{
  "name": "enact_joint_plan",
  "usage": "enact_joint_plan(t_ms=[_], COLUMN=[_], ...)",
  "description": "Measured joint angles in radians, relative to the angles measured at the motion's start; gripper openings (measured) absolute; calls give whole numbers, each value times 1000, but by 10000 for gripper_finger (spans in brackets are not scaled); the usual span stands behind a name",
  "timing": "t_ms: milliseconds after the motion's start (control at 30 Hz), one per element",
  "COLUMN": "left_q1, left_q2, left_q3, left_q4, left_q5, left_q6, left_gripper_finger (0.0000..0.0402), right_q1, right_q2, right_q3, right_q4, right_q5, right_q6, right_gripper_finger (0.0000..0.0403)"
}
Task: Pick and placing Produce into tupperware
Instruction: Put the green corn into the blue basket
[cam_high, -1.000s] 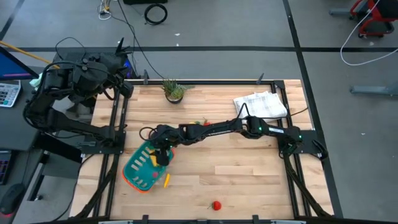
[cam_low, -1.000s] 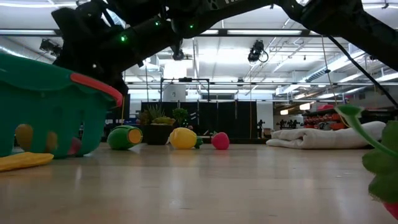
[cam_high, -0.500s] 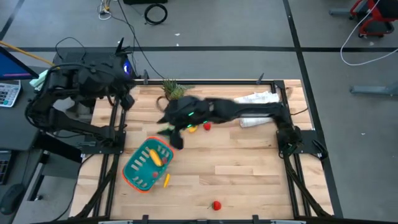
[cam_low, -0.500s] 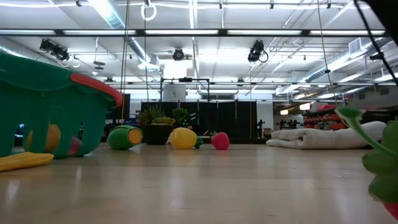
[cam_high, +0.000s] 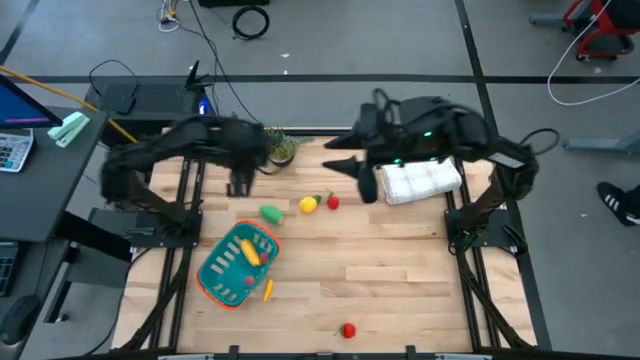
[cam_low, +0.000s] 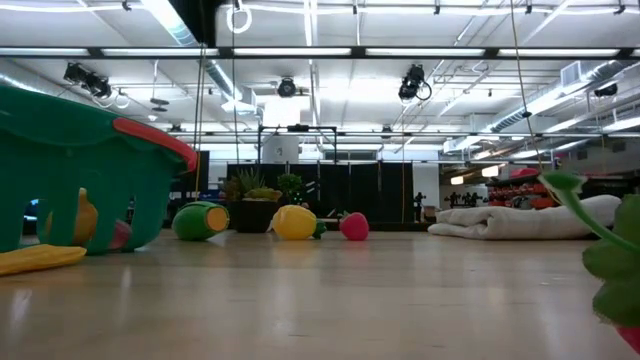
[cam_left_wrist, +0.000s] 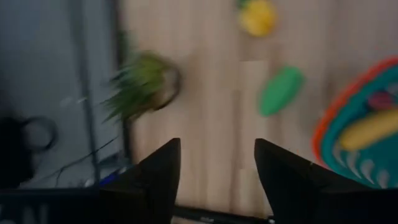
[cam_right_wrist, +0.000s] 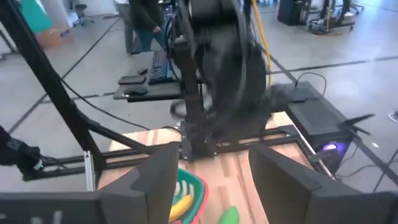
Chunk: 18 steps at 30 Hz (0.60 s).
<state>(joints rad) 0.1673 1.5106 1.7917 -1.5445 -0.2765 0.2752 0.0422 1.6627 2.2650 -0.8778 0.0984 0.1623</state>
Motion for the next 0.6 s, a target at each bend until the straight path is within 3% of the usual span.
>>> enact_joint_plan(t_ms=[133,267,600], left_q1=[-1,4,39], left_q2=[111,170,260], left_q3=[0,0,0], left_q4=[-14,6,11], left_q5=[164,277,289], left_q6=[158,187,177], left_gripper_finger=[224,216,199], right_q1=[0,15,75], right_q2=[-50,-86,-71], right_q3=[-2,-1,-15], right_q4=[-38,-123,-316], right_q5=[-1,-1,87], right_q6=[98,192,180], right_gripper_finger=[204,204,203])
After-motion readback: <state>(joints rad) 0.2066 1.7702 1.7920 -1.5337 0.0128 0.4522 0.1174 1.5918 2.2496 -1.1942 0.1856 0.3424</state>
